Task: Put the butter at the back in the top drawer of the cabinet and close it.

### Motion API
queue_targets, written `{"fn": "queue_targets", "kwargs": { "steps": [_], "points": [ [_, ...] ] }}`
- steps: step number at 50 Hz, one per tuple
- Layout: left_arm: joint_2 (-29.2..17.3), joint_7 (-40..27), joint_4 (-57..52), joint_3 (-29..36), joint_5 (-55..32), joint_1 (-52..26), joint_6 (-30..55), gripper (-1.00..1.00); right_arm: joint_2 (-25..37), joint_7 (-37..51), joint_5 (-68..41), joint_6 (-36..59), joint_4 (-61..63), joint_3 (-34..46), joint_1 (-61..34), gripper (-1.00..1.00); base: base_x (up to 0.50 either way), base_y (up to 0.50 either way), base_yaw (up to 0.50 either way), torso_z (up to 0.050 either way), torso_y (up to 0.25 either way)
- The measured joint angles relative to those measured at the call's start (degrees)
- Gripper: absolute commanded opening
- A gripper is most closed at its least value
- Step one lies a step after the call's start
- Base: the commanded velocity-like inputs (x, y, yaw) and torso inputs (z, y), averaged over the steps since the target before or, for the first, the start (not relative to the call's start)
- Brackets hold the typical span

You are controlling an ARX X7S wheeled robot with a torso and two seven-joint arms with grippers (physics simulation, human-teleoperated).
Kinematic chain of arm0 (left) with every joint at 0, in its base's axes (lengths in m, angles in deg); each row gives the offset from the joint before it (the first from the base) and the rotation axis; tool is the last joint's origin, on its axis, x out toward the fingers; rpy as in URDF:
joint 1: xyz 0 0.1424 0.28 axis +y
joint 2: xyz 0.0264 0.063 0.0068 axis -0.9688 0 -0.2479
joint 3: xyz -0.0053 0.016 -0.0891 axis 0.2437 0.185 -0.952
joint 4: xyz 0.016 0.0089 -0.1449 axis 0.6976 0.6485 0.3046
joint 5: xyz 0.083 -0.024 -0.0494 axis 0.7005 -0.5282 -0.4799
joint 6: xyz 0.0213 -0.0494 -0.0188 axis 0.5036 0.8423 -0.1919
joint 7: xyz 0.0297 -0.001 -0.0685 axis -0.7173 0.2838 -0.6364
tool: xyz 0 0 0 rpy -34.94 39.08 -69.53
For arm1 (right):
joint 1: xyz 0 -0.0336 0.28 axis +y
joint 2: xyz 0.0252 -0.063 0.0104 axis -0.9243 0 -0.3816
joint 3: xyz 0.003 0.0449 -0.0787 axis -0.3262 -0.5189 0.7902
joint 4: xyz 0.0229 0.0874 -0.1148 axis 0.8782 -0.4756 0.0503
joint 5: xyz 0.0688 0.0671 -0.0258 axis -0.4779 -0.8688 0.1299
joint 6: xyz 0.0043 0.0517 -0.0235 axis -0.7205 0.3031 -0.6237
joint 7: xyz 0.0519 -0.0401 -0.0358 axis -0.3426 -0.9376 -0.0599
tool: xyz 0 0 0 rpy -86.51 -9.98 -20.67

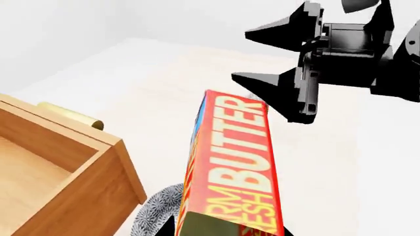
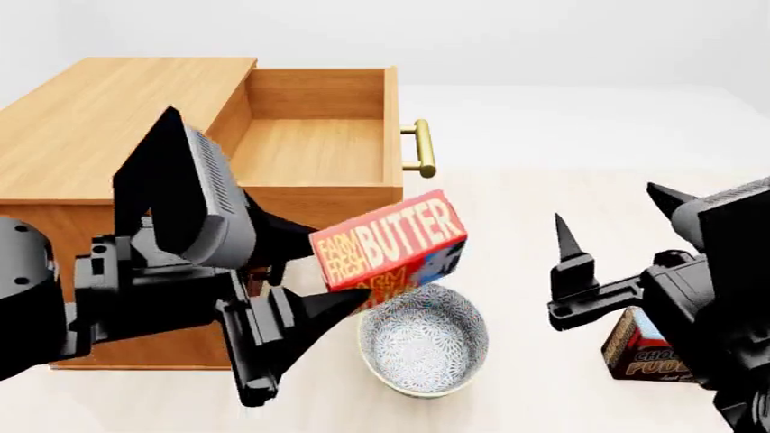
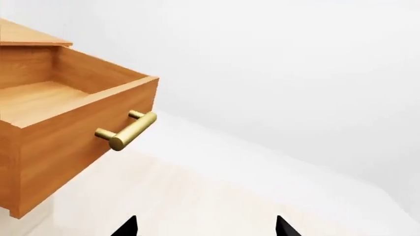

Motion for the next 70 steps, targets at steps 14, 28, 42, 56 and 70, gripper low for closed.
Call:
{"fn": "queue_targets", "kwargs": {
  "steps": [14, 28, 42, 56, 70],
  "points": [
    [4.4, -11.6, 8.8, -1.5, -9.8, -8.0, 2.4, -1.0, 3.0, 7.4, 12.1, -15.3, 2.0, 4.3, 10.3, 1.0, 0.0, 0.0, 0.0, 0.001, 0.001],
    [14.7, -16.6, 27.4, 0.9, -11.0, -17.6, 7.8, -1.0, 4.8, 10.5, 19.3, -22.6, 3.5, 6.8, 15.6, 1.0, 0.0, 0.0, 0.0, 0.001, 0.001],
    [26.7, -12.4, 50.4, 5.4, -4.7, -25.3, 11.1, -1.0, 6.4, 12.3, 21.9, -23.8, 6.0, 7.4, 17.0, 1.0, 0.0, 0.0, 0.0, 0.0, 0.001],
    [39.8, -2.4, 73.5, 11.6, 4.5, -27.5, 8.8, -1.0, 8.4, 14.3, 23.8, -24.2, 8.4, 7.7, 17.7, 1.0, 0.0, 0.0, 0.0, 0.001, 0.001],
    [52.3, 8.7, 95.6, 16.7, 13.2, -25.2, 3.4, -1.0, 9.9, 15.8, 25.1, -24.4, 9.8, 7.9, 18.2, 1.0, 0.0, 0.0, 0.0, 0.0, 0.001]
  ]
}}
